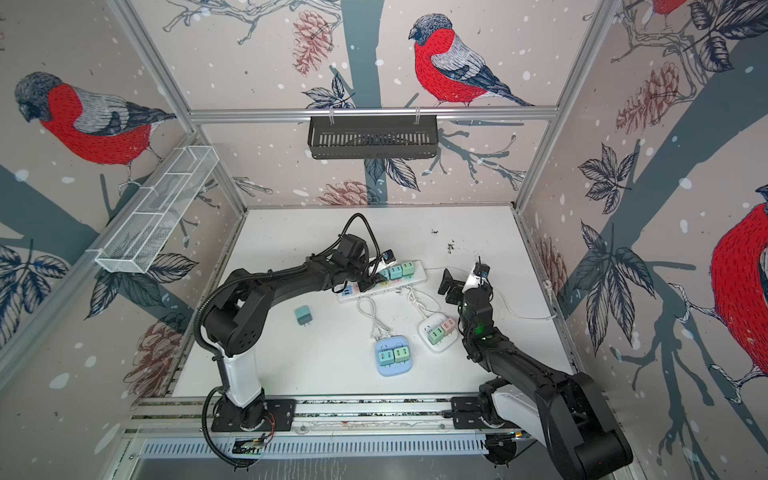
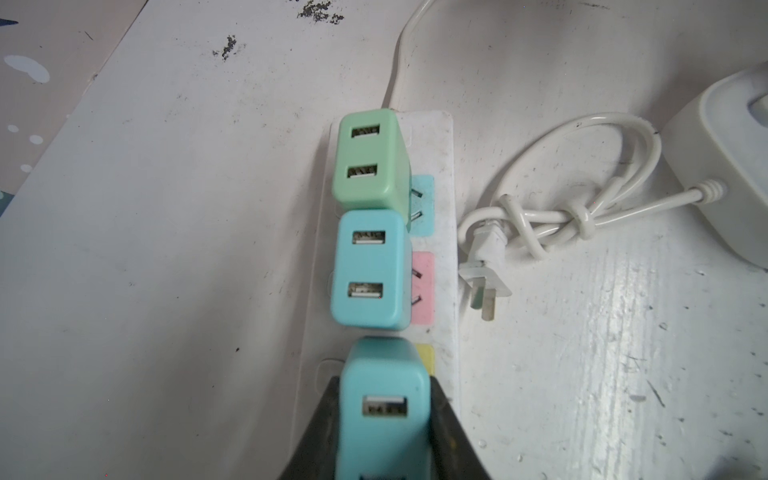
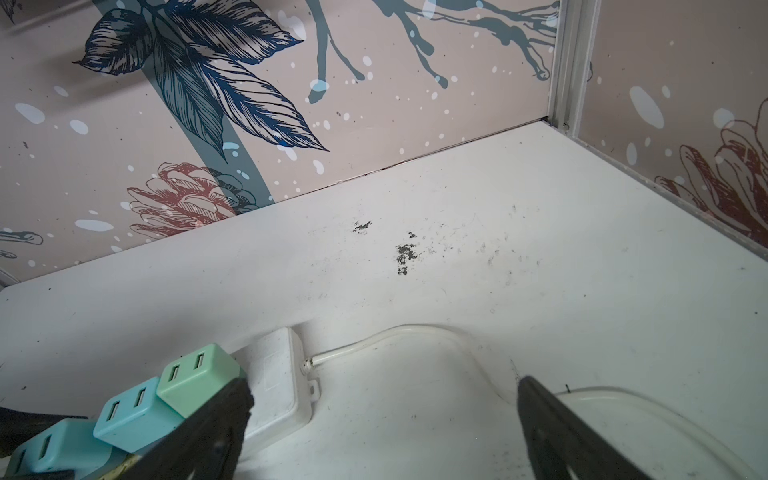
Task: Insert the plug
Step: 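Press the teal adapter down into the power strip socket with the left gripper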
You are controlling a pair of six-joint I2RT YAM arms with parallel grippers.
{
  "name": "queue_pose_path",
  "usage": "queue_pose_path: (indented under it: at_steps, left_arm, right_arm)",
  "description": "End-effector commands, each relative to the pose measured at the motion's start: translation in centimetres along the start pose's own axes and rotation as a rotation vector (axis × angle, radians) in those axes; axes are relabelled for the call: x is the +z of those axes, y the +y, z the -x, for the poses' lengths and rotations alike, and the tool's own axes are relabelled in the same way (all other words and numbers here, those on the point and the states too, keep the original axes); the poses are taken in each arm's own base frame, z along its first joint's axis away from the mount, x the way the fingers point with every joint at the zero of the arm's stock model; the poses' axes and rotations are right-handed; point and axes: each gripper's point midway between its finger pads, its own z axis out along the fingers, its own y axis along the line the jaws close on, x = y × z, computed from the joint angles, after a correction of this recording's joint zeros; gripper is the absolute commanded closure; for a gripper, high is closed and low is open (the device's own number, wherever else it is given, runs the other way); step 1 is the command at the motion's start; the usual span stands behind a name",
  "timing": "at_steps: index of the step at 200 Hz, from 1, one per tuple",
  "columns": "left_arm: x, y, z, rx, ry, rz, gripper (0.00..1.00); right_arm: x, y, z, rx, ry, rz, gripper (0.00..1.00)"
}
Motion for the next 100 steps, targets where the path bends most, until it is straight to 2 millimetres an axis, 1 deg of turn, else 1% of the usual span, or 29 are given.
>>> queue_pose_path:
  at_steps: [1,40,62,100]
  left_arm:
    - [0.2,-0.7,-0.5,0.002,0.018,-0.043,1.0]
    - [0.3,-0.8,-1.1,-0.019,0.069,-0.068,1.0]
    - [0.7,-1.0,-2.0,-0.048,0.122,-0.106,1.0]
    - [1.5,-1.5,-2.7,-0.07,0.147,-0.151,1.0]
  right_arm:
    - [0.0,0.3,0.6,-0.005,-0.024,0.011,0.0]
    - [0.0,0.3,0.6,-0.004,-0.023,0.012,0.0]
    - [-0.1,0.3,0.6,-0.003,-0.023,0.011,0.0]
    - [-0.1,0.3,0.5,-0.004,-0.022,0.012,0.0]
